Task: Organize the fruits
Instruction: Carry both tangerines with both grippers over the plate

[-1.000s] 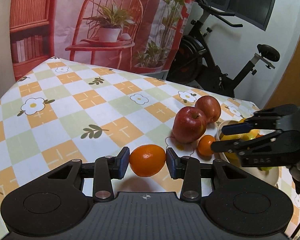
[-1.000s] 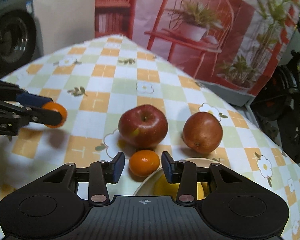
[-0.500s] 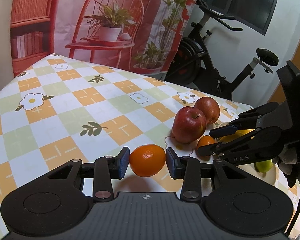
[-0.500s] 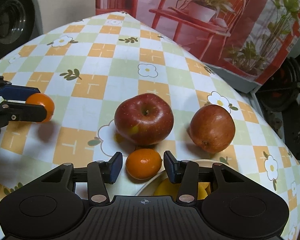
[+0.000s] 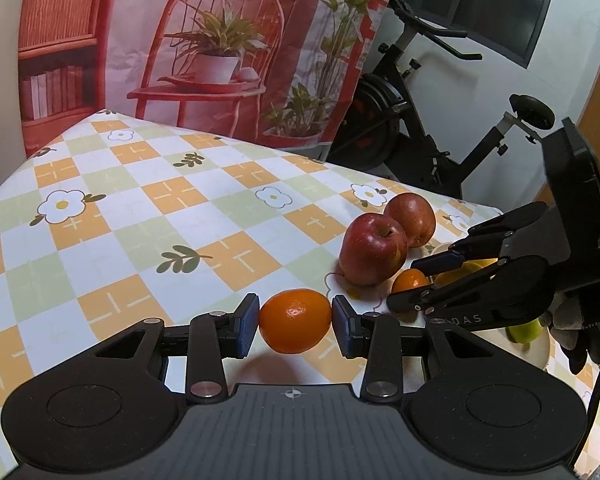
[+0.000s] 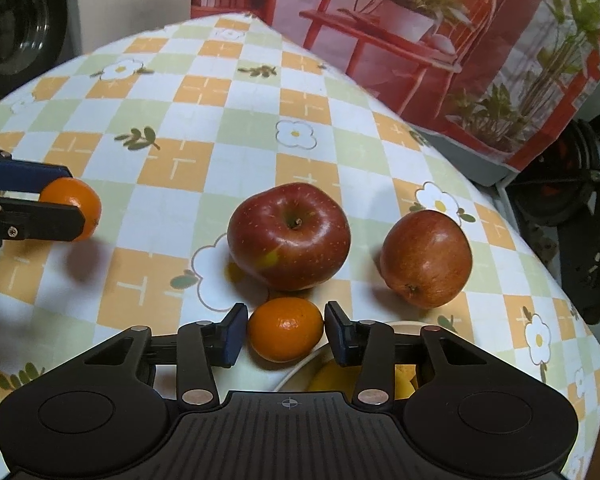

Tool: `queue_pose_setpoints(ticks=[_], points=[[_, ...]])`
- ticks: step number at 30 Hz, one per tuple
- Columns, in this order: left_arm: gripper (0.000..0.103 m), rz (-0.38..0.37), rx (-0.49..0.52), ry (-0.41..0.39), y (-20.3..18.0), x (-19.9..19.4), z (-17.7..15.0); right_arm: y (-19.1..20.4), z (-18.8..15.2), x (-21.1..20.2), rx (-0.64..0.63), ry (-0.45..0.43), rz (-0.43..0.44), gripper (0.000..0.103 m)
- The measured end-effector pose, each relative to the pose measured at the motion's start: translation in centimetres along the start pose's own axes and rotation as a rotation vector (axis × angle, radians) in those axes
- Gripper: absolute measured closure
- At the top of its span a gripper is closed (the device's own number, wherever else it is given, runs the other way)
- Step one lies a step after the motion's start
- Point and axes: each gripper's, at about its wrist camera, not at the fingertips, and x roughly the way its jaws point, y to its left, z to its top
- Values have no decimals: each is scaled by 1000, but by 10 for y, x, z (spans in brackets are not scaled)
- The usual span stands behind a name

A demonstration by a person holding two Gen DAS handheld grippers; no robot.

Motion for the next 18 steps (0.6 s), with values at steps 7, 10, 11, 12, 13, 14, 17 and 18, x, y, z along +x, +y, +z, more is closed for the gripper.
queue_pose_setpoints(ticks=[7,10,11,12,13,14,17,18], points=[[61,-3,30,-7,-9,-4,3,-14,-21,-35,128,-168,40,64],[61,-10,54,-5,-17,-6,5,-22,-36,-55,211,-264,64,65],[61,-13,63,-5,-20,-6,5,-24,-43,-61,240,-294,69,65],[61,-18,73,-3,-24,-6,6,-27,-50,-67,267,-320,71,65],[61,-22,83,-1,-28,-6,7,-30,-57,-72,297,-344,73,64],[61,-27,95,0,-32,-6,8,-33,-66,-77,327,-366,73,64],[61,-42,132,3,-45,-5,9,-39,-92,-89,395,-413,51,64],[61,-48,146,5,-50,-5,10,-41,-102,-92,411,-425,42,64]])
